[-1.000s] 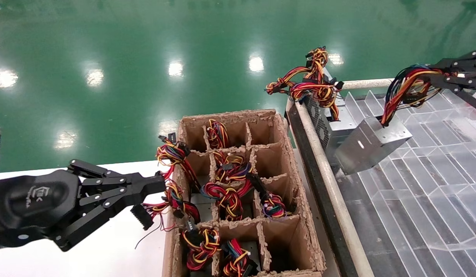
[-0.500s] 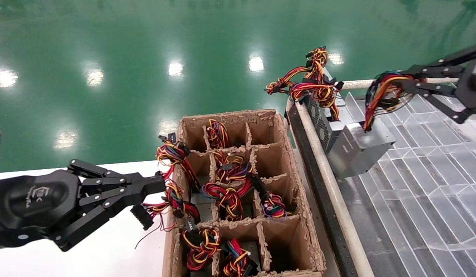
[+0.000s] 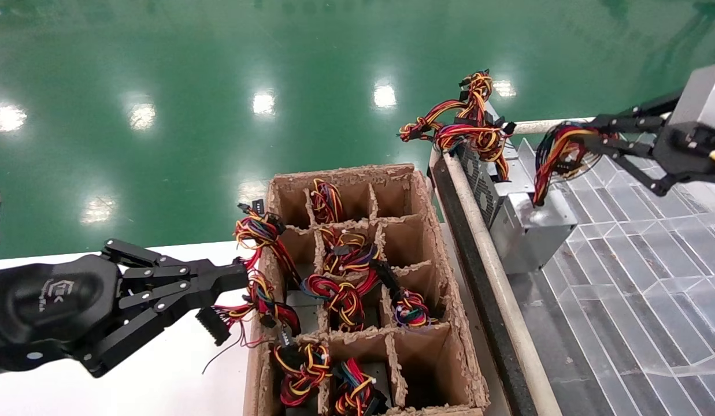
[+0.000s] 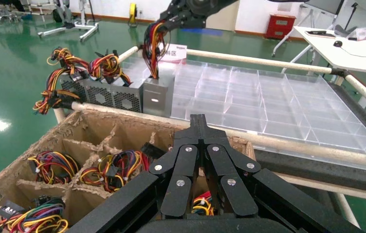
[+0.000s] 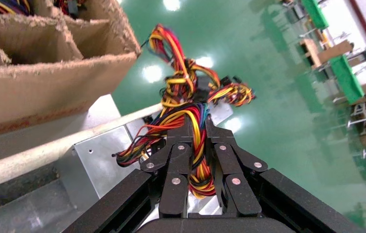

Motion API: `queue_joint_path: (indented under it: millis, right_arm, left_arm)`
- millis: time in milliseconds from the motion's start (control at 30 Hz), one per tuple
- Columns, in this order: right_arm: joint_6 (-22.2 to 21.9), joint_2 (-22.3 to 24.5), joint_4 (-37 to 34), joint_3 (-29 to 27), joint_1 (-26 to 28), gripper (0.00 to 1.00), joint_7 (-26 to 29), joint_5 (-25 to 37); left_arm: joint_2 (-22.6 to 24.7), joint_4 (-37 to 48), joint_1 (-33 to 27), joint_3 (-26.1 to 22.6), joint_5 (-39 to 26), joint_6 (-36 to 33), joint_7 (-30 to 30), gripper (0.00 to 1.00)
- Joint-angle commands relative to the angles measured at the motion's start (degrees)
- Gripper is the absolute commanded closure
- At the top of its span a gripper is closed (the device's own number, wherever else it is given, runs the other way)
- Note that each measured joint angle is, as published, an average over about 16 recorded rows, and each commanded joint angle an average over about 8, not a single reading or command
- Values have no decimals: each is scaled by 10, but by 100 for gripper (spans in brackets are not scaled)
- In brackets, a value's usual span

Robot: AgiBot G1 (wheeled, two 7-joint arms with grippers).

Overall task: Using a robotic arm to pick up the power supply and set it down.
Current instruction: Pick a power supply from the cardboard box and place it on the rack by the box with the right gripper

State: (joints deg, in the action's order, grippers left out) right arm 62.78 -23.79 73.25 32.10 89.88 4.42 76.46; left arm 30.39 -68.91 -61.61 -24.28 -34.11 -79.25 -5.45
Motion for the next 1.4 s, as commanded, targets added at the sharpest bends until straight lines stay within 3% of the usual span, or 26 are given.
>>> queue_joint_path:
  millis: [33, 267, 533, 567, 1400]
  right_arm:
    - [-4, -1, -3, 3, -4, 100, 2, 5]
    - [13, -22, -26, 10, 1, 99, -2, 2]
    - [38, -38, -56, 15, 11, 3, -17, -4]
    - [41, -39, -58, 16, 12, 0, -19, -4]
    - [76, -41, -80, 26, 48, 0, -21, 24]
  left_arm:
    - [0, 0, 0, 0, 0, 0, 0, 100]
    - [0, 0, 0, 0, 0, 0, 0, 100]
    - [0, 0, 0, 0, 0, 0, 0, 100]
    - [0, 0, 0, 0, 0, 0, 0, 100]
    - [0, 0, 0, 0, 0, 0, 0, 100]
